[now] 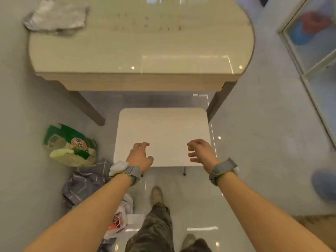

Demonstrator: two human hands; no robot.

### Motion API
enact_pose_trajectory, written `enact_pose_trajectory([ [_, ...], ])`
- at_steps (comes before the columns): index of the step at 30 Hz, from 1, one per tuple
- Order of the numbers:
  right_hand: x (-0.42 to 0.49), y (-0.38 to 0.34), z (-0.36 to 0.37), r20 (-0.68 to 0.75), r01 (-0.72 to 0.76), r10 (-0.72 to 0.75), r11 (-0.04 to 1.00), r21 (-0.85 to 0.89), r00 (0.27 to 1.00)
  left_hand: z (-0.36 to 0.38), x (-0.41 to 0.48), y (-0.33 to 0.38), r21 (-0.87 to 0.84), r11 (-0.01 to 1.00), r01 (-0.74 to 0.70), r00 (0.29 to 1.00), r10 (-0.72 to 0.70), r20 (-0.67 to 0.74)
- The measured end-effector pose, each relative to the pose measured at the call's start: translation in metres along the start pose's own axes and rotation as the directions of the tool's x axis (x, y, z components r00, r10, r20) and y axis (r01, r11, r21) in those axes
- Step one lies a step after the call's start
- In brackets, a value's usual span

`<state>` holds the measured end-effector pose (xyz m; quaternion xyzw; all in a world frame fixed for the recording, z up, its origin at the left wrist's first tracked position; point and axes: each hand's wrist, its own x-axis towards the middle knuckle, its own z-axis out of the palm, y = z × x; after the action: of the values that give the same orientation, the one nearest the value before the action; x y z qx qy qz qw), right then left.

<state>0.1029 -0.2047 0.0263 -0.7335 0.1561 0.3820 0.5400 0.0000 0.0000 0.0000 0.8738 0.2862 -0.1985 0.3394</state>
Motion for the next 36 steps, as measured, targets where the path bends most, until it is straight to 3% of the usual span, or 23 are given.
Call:
enact_pose_trajectory([
  [4, 0.078, 0.059, 0.030, -0.016, -0.276, 0.290, 0.925, 0.263, 0.957, 0.045, 0.062, -0.044, 0.260, 0.965, -0.019, 0.997, -0.001, 0.077],
  [10, 0.164, 0.140, 0.057, 0.069, -0.509, 0.586, 0.634, 0.582, 0.808, 0.107, 0.134, -0.095, 0.504, 0.847, -0.171, 0.983, 0.113, 0.145],
  [12, 0.179, 0.154, 0.063, 0.098, -0.505, 0.602, 0.558, 0.659, 0.793, 0.118, 0.149, -0.105, 0.557, 0.805, -0.202, 0.978, 0.132, 0.163],
  [16, 0.228, 0.192, 0.073, 0.081, -0.358, 0.558, 0.409, 0.839, 0.826, 0.156, 0.188, -0.134, 0.658, 0.729, -0.191, 0.980, 0.103, 0.170],
  [20, 0.253, 0.215, 0.072, 0.123, -0.251, 0.464, 0.226, 0.941, 0.878, 0.181, 0.208, -0.156, 0.758, 0.624, -0.190, 0.978, 0.185, 0.092],
  [22, 0.256, 0.219, 0.067, 0.130, -0.242, 0.416, 0.228, 0.943, 0.900, 0.190, 0.210, -0.159, 0.791, 0.582, -0.187, 0.970, 0.235, 0.057],
  [25, 0.260, 0.208, 0.053, 0.086, -0.193, 0.353, 0.279, 0.941, 0.932, 0.191, 0.212, -0.147, 0.785, 0.602, -0.144, 0.973, 0.230, 0.003],
  [32, 0.283, 0.122, 0.005, -0.019, -0.089, 0.214, 0.485, 0.870, 0.977, 0.154, 0.213, -0.072, 0.681, 0.711, -0.173, 0.979, 0.203, 0.037],
  [36, 0.297, 0.072, -0.007, -0.065, -0.053, 0.162, 0.631, 0.774, 0.985, 0.146, 0.214, -0.041, 0.563, 0.820, -0.106, 0.994, 0.065, 0.092],
])
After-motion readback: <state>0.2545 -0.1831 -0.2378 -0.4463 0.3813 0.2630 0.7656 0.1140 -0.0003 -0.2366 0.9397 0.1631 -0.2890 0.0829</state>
